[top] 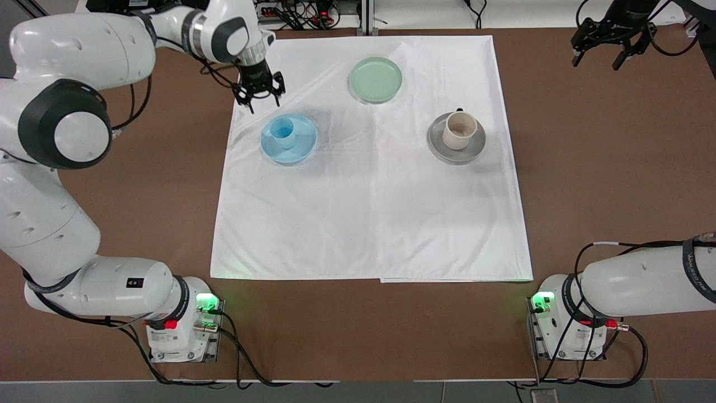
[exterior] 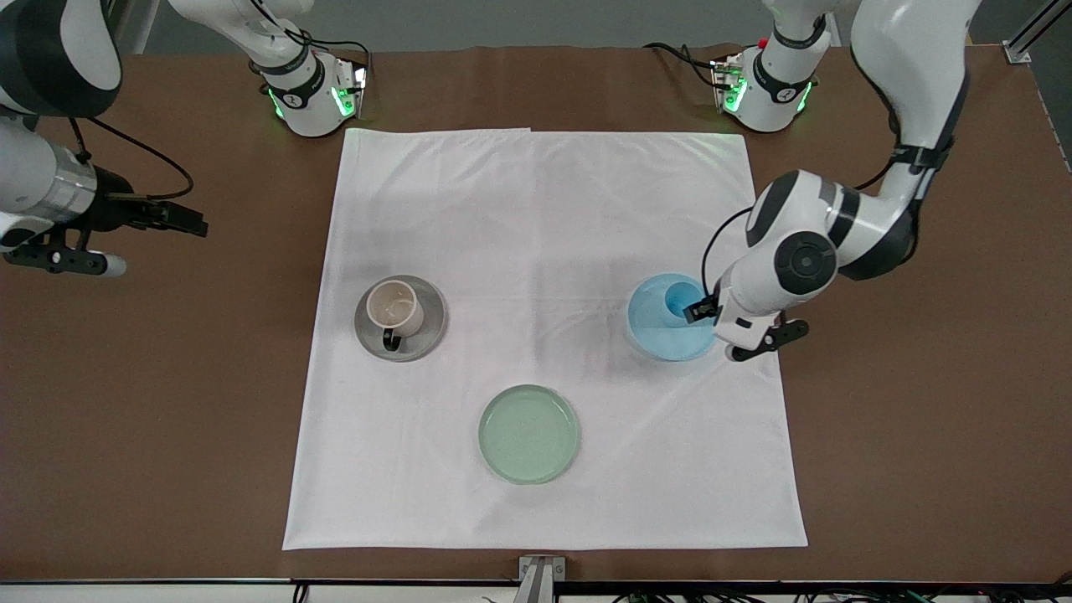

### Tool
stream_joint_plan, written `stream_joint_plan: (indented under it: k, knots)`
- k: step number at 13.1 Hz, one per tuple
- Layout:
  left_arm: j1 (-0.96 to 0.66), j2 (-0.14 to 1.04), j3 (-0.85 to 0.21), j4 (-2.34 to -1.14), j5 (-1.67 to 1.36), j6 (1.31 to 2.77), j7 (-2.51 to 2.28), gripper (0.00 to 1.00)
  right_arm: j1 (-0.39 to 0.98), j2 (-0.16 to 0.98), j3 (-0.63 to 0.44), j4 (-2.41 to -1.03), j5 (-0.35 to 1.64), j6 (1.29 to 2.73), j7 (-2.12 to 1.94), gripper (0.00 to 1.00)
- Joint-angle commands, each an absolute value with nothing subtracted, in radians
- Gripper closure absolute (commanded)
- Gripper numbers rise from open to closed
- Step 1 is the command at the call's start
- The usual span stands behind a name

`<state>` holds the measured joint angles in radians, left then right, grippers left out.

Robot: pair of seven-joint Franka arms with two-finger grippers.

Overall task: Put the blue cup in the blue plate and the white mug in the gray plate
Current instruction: 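Open both grippers and lift them away from the plates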

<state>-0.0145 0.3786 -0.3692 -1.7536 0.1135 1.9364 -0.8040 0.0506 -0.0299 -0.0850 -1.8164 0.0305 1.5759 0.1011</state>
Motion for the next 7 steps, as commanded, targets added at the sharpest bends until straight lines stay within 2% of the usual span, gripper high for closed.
stream_joint_plan:
  k: [1,3,7]
  knots:
    - [0.035,0.367,-0.371,-1.503,0.163,1.705,-0.766,0.00,0.017,-0.043,-0.064,-1.813,0.006,1.629,0.057,0.00]
    - [0.037,0.338,-0.370,-1.434,0.175,1.671,-0.750,0.00,0.012,-0.037,-0.064,-1.738,-0.001,1.632,0.052,0.00]
    - [0.092,0.178,-0.370,-1.434,0.210,1.661,-0.518,0.00,0.008,-0.003,-0.064,-1.583,0.002,1.629,0.054,0.00]
